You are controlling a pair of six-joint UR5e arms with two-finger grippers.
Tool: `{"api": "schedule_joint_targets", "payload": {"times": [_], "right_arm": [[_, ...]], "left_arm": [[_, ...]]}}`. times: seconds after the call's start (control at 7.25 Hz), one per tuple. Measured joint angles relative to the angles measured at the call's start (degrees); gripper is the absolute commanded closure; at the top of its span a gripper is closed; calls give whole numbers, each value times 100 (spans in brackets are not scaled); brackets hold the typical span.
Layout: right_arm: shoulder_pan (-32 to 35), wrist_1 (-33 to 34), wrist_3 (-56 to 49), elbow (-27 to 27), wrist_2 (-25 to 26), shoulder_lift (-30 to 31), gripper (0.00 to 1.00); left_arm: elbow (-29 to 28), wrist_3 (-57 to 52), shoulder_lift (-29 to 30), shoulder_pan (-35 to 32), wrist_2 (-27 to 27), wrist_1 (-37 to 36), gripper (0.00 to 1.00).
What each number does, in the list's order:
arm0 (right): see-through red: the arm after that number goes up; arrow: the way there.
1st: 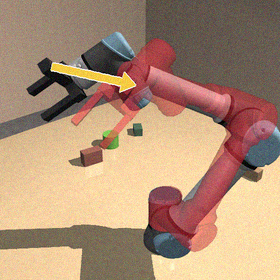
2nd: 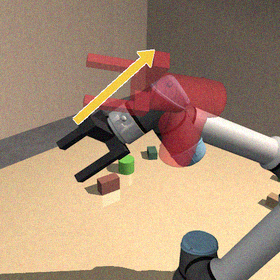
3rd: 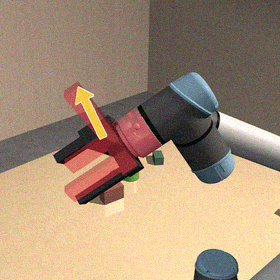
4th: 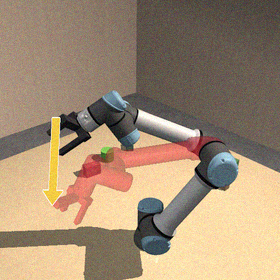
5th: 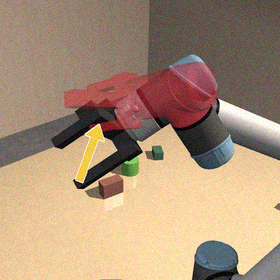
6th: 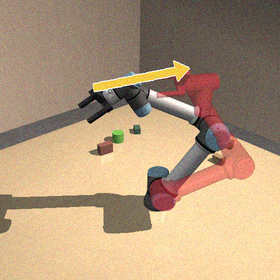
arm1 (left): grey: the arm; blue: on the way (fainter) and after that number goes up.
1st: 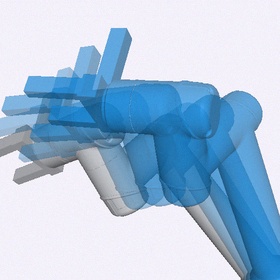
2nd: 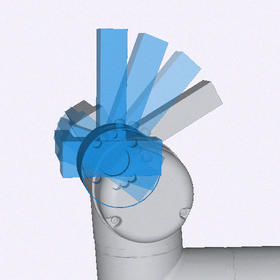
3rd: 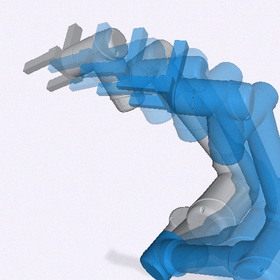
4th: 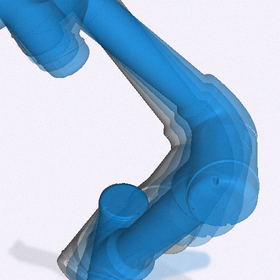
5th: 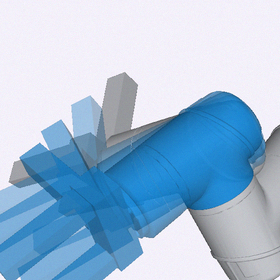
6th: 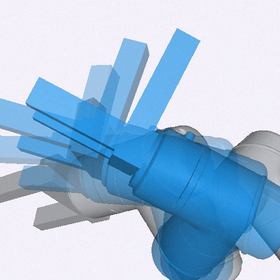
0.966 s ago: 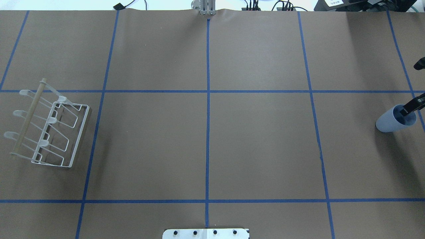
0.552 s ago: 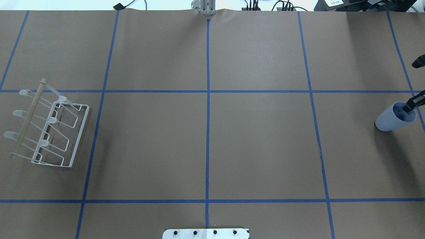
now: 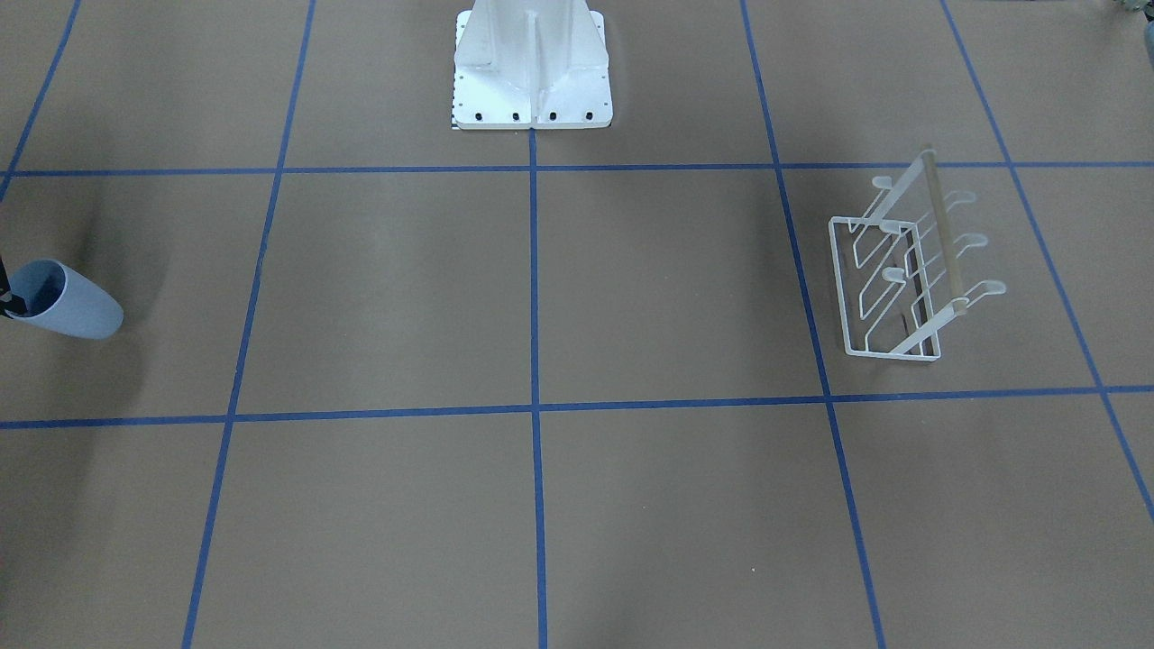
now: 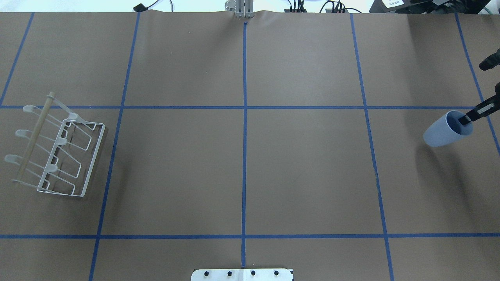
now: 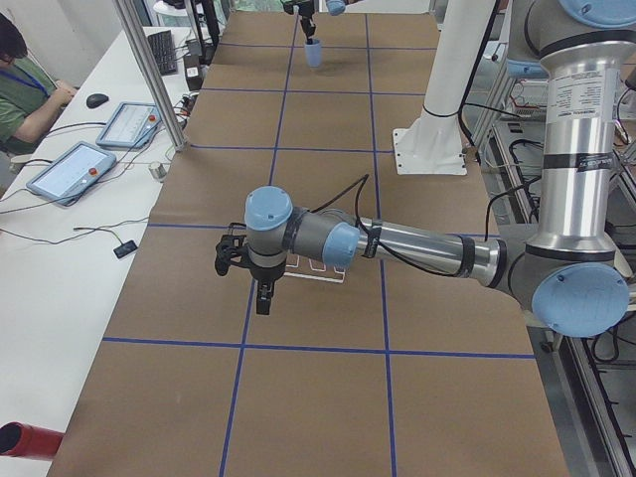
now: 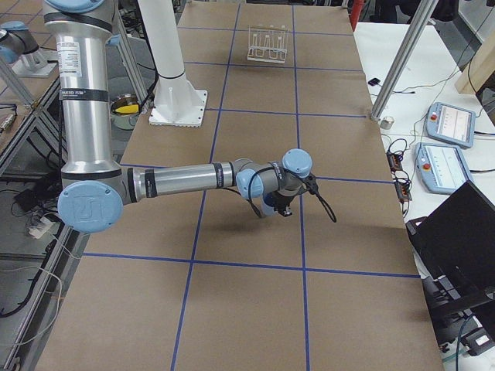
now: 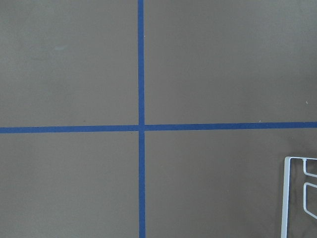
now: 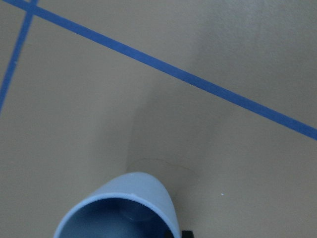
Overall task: Hang cup on cup holder
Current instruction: 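Lift the cup with the right gripper toward the table center while the left arm approaches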
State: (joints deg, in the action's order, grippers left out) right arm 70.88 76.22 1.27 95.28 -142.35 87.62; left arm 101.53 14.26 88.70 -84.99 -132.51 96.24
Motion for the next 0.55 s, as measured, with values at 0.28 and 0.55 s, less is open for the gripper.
{"api": "schedule_joint_targets", "payload": {"times": [0.28, 0.55], "right_arm": [[-37, -723, 1310, 136, -166, -375, 100], [-312, -2268, 3586, 224, -149, -656, 100]], "left_arm": [[141, 94, 209, 0, 7, 16, 2], [469, 850, 501, 4, -7, 437, 2]]}}
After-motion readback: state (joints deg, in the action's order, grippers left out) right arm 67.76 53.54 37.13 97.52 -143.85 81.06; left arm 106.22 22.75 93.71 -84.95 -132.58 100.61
